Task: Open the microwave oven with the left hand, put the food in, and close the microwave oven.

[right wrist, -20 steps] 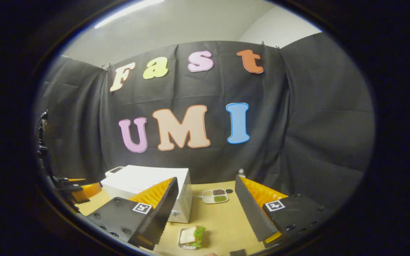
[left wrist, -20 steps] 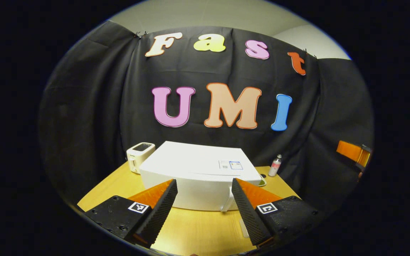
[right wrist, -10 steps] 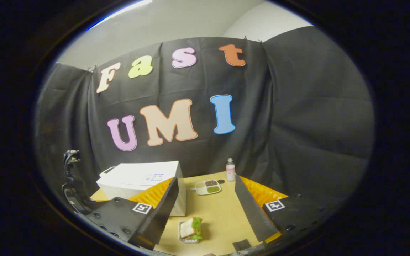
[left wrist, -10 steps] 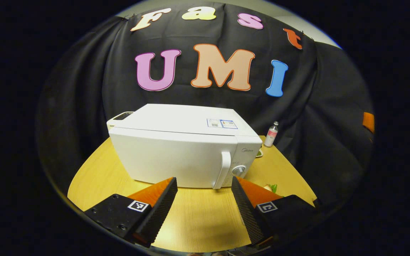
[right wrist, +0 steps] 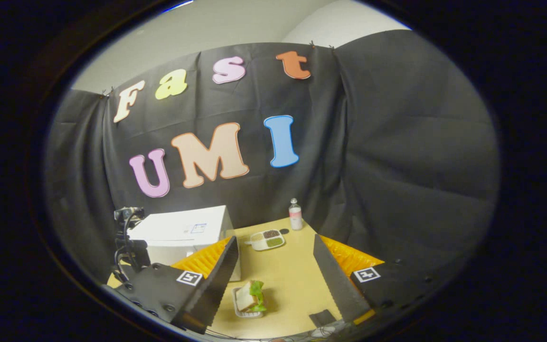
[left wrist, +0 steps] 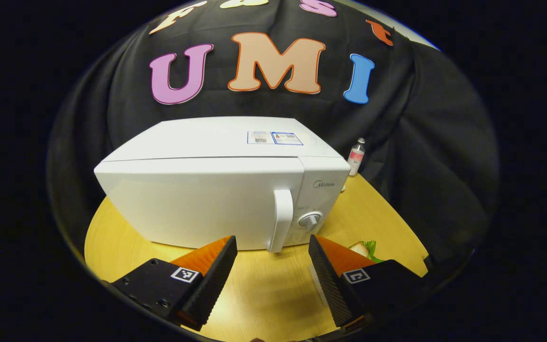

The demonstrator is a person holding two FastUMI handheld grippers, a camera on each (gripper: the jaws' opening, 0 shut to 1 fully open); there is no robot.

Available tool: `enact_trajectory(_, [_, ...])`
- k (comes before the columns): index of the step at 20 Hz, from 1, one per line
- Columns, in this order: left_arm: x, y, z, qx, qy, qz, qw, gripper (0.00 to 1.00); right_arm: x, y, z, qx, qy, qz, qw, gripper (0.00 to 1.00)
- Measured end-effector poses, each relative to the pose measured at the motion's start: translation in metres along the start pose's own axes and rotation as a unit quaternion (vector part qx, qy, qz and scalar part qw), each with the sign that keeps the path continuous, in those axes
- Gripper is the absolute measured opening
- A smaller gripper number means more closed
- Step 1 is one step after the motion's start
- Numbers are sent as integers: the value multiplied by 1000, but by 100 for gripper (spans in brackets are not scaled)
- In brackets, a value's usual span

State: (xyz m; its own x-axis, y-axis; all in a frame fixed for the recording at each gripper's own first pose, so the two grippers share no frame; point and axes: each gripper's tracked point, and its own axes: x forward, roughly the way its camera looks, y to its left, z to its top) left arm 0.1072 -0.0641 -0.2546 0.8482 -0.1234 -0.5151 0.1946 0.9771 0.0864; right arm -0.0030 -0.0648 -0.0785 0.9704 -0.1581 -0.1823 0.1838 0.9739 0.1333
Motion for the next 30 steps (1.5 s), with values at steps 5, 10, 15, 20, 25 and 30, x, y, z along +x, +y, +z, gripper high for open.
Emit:
enact_trajectory(5, [40, -3, -22, -2, 44, 2, 999, 91, -2, -15, 5, 11, -3, -24, 1000, 92])
enact_trajectory(10, [65, -4, -37, -18, 80, 10, 997, 86, -1, -19, 4, 13, 2, -31, 999, 92])
enact_trajectory(15, [78, 1, -39, -1, 99, 14, 995, 69, 2, -15, -2, 10, 11, -23, 1000, 92])
enact_trajectory(20, [82, 8, -37, 21, 102, 23, 994, 42, 4, -11, -6, 12, 16, -15, 1000, 92])
enact_trajectory(25, [83, 4, -38, 9, 107, 28, 994, 22, 2, -15, -10, 13, 20, -16, 1000, 92])
enact_trajectory(30, [82, 4, -38, 6, 95, 30, 995, 13, -3, -14, -19, 13, 32, -12, 999, 92])
